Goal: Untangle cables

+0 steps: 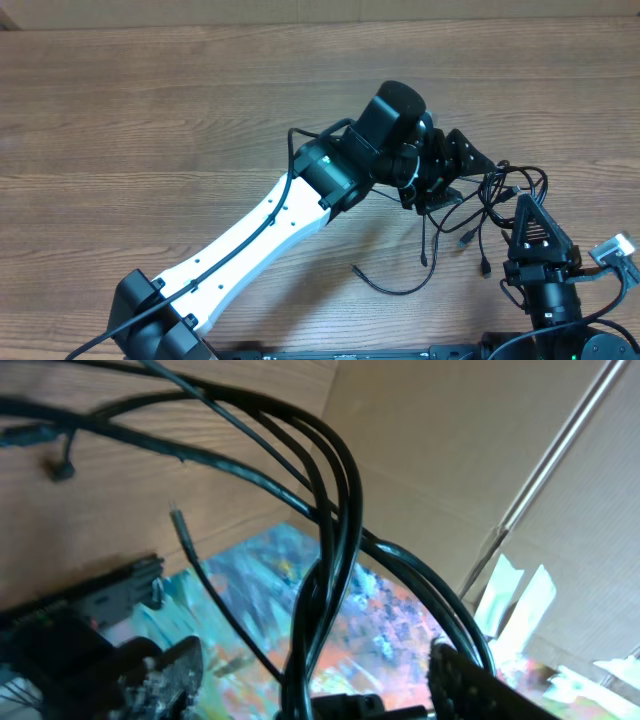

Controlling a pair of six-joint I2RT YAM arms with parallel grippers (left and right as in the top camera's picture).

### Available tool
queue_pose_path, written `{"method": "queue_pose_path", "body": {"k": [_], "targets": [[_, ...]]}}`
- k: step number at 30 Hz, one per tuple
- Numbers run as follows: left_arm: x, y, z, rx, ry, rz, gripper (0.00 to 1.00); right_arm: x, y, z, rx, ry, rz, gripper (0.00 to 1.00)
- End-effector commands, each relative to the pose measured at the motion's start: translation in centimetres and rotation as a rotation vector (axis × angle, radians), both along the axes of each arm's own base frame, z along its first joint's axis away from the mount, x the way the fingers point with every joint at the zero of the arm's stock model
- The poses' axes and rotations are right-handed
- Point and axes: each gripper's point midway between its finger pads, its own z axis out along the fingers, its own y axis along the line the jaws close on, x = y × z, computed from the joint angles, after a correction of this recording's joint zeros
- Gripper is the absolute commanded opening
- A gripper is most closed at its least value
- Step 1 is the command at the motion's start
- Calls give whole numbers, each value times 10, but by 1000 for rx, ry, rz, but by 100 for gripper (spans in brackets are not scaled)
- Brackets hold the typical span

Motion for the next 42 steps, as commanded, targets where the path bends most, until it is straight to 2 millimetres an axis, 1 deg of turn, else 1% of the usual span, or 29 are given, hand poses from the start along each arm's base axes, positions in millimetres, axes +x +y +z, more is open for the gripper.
{"method": "queue_pose_path", "body": {"k": [1,2,5,12,16,17,19,22,26,30,33,36,38,42], "targets": [[-8,-1,15,-23,31,19,64,-1,1,3,0,-17,6,4],[-9,-2,15,-23,31,17,58,-1,1,3,0,-16,6,4],[-11,-3,15,-24,31,12,48,-1,1,3,0,-17,6,4],[-16,-6,18,-34,52,5,45,-2,4,3,3,-14,27,4],[-19,-10,21,-47,41,-7,37,-2,4,3,3,-14,27,4],[-21,-11,21,-48,47,-7,34,-2,4,3,3,-14,27,4],[-22,-12,22,-50,45,-11,31,-2,4,3,3,-15,27,4],[-24,-13,22,-50,45,-16,22,-2,4,3,3,-14,27,4],[-24,-13,23,-52,43,-16,15,-2,4,3,3,-14,27,4],[-24,-14,24,-60,37,-18,11,-1,4,-1,3,3,25,4],[-22,-13,30,-87,32,-35,10,2,3,-12,-1,49,20,4],[-16,-10,37,-115,23,-42,8,2,3,-14,-1,56,19,4],[-11,-4,41,-134,25,-50,6,3,-1,-14,4,58,-3,4],[1,11,46,-161,38,-74,4,5,-6,-20,2,78,-34,4]]}}
